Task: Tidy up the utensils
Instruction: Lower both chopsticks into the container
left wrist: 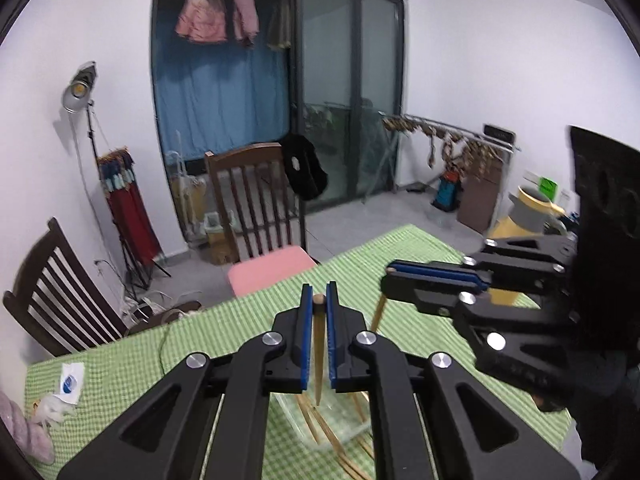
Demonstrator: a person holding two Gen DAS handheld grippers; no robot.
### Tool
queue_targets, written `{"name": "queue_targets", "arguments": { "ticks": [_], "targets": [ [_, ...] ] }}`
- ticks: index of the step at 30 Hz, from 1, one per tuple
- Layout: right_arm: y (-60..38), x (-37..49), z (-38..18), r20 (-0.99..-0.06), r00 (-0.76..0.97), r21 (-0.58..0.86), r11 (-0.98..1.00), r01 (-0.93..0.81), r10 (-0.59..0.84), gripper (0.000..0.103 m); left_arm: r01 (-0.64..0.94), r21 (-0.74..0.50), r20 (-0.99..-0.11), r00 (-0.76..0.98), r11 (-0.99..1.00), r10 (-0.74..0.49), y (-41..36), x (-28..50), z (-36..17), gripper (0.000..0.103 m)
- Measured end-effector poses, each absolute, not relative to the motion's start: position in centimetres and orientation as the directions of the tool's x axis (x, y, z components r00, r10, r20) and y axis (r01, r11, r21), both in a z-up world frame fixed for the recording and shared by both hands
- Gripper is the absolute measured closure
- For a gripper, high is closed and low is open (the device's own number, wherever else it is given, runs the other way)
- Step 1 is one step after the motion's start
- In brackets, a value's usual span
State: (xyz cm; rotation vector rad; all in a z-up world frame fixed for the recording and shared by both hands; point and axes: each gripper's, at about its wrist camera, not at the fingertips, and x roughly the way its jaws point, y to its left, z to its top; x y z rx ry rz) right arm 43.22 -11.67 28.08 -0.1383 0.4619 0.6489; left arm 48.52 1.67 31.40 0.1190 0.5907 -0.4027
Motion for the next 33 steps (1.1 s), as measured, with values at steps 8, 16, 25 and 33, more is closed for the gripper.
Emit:
{"name": "queue_targets", "arguments": {
  "ticks": [8, 16, 25, 33],
  "targets": [
    [-10.6, 45.2, 25.9, -0.603, 0.557, 0.132, 0.76, -0.637, 0.571, 0.098, 0.429, -0.063, -0.679, 0.643, 0.901, -0.354, 1.7, 49.9, 27.3, 0.099],
    [-10.2, 47.4, 23.5, -0.652, 0.527, 0.162, 0.779, -0.605, 0.545, 0.098, 0.415, -0.094, -0.73, 0.589, 0.905, -0.346, 3.4, 53.1, 23.9, 0.099],
    [-10.5, 47.6, 25.0, -0.607, 0.575, 0.139, 0.786, -0.602, 0.548, 0.098, 0.414, -0.107, -0.745, 0.568, 0.904, -0.348, 3.6, 55.1, 22.5, 0.099],
    [-14.1, 43.8, 32.5, -0.467, 0.699, 0.061, 0.808, -0.586, 0.542, 0.098, 0.411, -0.094, -0.739, 0.582, 0.907, -0.34, 3.7, 55.0, 23.3, 0.099]
  ]
}}
